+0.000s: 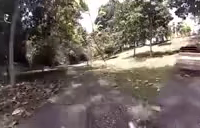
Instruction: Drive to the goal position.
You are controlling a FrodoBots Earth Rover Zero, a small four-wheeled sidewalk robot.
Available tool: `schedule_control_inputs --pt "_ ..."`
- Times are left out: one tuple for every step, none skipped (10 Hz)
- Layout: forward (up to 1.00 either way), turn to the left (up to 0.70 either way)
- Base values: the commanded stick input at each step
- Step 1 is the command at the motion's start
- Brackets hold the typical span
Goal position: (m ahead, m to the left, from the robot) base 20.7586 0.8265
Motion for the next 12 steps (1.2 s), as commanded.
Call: schedule_control_inputs --pt "1.0 0.0" --pt "1.0 0.0" --pt "1.0 0.0" --pt "1.0 0.0" --pt "1.0 0.03" --pt "1.0 0.07" --pt "1.0 0.1" --pt "1.0 0.02" --pt "1.0 0.0" --pt "1.0 0.0" --pt "1.0 0.0" --pt "1.0 0.0"
